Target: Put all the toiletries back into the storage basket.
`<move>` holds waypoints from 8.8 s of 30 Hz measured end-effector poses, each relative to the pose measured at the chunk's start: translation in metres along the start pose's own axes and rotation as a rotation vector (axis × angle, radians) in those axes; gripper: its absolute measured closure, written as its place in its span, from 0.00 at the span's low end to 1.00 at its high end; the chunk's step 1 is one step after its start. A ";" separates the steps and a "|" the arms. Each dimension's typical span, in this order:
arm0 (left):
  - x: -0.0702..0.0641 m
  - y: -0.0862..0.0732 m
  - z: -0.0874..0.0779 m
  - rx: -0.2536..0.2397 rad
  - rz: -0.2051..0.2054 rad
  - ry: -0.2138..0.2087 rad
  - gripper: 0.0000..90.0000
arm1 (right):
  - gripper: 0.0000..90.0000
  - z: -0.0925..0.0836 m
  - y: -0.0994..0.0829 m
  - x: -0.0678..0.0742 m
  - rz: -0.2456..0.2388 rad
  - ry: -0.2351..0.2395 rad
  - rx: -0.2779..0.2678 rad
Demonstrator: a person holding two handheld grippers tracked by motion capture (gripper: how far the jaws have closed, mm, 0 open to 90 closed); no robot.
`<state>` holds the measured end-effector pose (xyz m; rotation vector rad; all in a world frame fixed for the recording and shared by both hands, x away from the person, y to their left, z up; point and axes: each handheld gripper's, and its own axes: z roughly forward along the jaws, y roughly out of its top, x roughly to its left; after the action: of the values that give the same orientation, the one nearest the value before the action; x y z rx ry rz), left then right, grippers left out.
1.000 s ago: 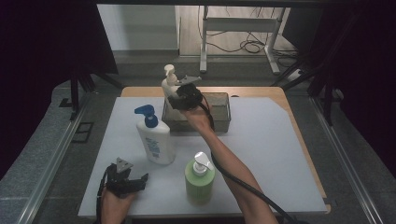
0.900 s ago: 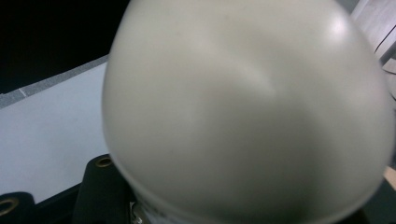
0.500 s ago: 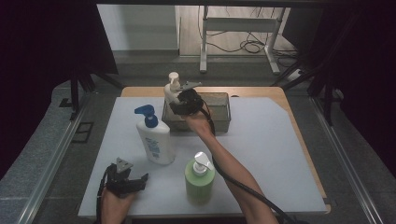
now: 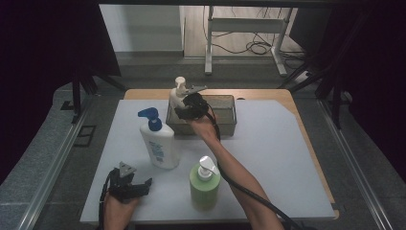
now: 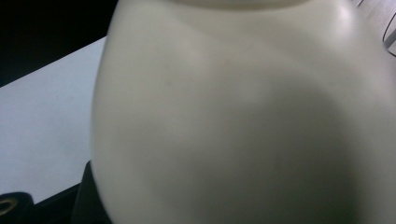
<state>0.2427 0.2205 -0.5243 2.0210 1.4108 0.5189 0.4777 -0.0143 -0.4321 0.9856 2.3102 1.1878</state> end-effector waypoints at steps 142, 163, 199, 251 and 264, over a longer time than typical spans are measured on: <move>0.000 0.001 0.000 0.002 -0.002 -0.001 0.13 | 0.94 0.009 -0.029 -0.004 -0.029 0.112 0.135; 0.000 0.000 0.000 -0.001 -0.002 0.001 0.13 | 0.68 -0.033 -0.024 -0.009 -0.072 0.152 0.072; 0.000 0.000 0.000 -0.001 0.003 0.002 0.13 | 0.11 -0.092 -0.056 -0.014 -0.148 0.216 0.115; 0.000 0.000 0.000 -0.002 0.004 0.003 0.13 | 0.00 -0.188 -0.160 -0.029 -0.144 0.286 0.080; 0.000 0.000 0.000 -0.003 0.001 0.003 0.13 | 0.00 -0.207 -0.180 -0.009 -0.152 0.305 0.073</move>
<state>0.2425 0.2201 -0.5246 2.0191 1.4101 0.5243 0.2871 -0.2096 -0.4581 0.6745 2.6266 1.2725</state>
